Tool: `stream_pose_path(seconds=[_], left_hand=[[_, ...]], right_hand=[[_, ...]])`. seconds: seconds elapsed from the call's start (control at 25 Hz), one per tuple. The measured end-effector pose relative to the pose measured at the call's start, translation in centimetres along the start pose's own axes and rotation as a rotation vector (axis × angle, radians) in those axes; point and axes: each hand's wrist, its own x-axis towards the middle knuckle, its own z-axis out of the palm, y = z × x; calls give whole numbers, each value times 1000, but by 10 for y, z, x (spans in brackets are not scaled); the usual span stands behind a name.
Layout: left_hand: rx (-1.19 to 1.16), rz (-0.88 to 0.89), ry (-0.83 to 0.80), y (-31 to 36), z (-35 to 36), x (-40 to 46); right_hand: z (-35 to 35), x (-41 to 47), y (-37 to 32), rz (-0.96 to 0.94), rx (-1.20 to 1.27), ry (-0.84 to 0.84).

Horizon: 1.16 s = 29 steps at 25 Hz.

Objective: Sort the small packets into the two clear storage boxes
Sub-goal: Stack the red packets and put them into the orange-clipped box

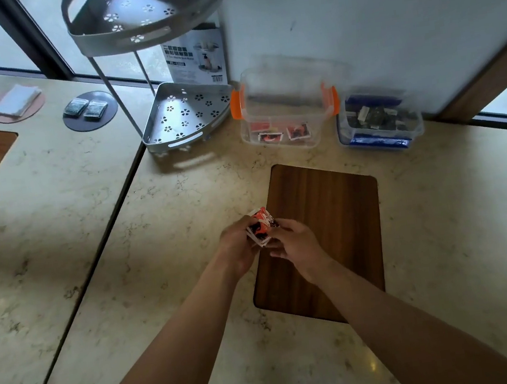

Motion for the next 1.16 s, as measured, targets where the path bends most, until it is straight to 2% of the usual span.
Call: stream_pose_path(seconds=[0.2, 0.36, 0.64, 0.8, 0.88, 0.92, 1.04, 1.16], left_hand=[[119, 57, -24, 25, 32, 8], [257, 107, -52, 64, 60, 17], [440, 266, -121, 166, 146, 50], [579, 348, -40, 215, 189, 91], [713, 360, 20, 228, 203, 121], [824, 362, 55, 231, 207, 135], [1203, 313, 101, 232, 217, 169], [1349, 212, 83, 226, 219, 200]], right_hand=[[-17, 14, -34, -62, 135, 25], [-28, 30, -84, -119, 116, 44], [-50, 86, -206, -305, -135, 56], [-51, 126, -261, -383, -239, 155], [-51, 157, -277, -352, -332, 185], [-50, 166, -280, -348, -490, 193], [-52, 197, -287, -309, -631, 322], [-51, 224, -287, -209, -797, 337]])
